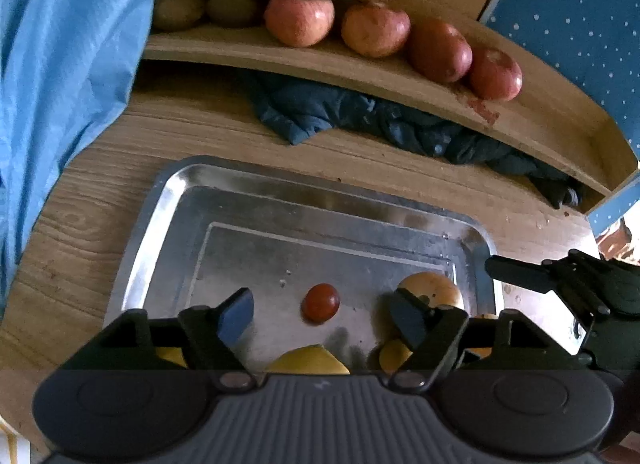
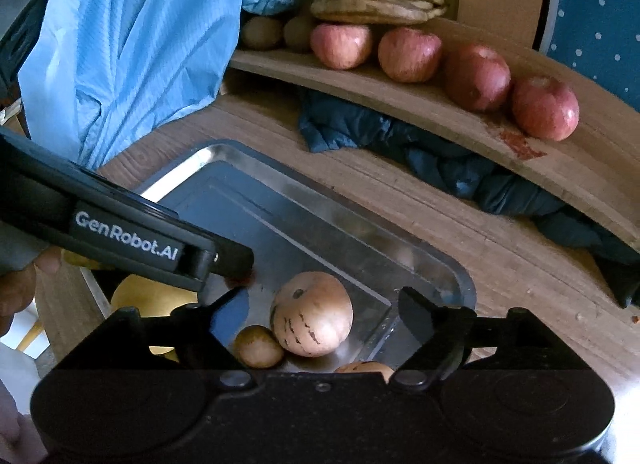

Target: Organize fruits

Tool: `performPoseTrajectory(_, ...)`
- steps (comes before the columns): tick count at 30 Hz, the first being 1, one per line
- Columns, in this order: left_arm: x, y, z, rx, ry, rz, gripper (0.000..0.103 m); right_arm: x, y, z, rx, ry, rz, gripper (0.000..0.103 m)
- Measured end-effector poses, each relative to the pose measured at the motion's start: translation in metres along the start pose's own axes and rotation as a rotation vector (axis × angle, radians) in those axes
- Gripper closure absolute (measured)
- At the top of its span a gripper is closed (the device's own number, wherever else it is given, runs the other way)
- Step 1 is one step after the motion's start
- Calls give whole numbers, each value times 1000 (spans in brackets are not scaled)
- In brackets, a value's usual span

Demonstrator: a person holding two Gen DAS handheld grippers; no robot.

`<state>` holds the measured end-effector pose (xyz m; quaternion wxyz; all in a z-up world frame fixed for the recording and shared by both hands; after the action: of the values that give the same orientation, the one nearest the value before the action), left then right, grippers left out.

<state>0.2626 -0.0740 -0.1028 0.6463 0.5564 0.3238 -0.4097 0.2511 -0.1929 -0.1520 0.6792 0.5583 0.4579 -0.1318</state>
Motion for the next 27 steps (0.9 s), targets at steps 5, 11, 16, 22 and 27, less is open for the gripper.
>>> performPoseTrajectory(5,-8,-3,-3,-33,17,26,15,-8,1,1,-10,-4,20,14)
performPoseTrajectory(11,-18,-6,-8,-71,46,50,7,-17,0,4,6,-21,39,6)
performPoseTrajectory(16,-24,-6,-11,-93,82,84,1,-23,-3,10,28,-41,51,2)
performPoseTrajectory(22,-26,-10,-18,-106,129,91,0,-30,-7,15,59,-62,57,1)
performPoseTrajectory(27,-38,-14,-28,-112,166,122,0,-36,-10,17,84,-89,66,1)
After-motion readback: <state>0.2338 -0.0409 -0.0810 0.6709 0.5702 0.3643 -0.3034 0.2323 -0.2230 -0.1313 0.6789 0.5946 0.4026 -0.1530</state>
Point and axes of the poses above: each gripper's, at about its wrist camera, not at the fingertips, and x roughly the way its jaws point, z to its right, y to its top, the point moved 4 cm from there along x, roughly the way its jaws point
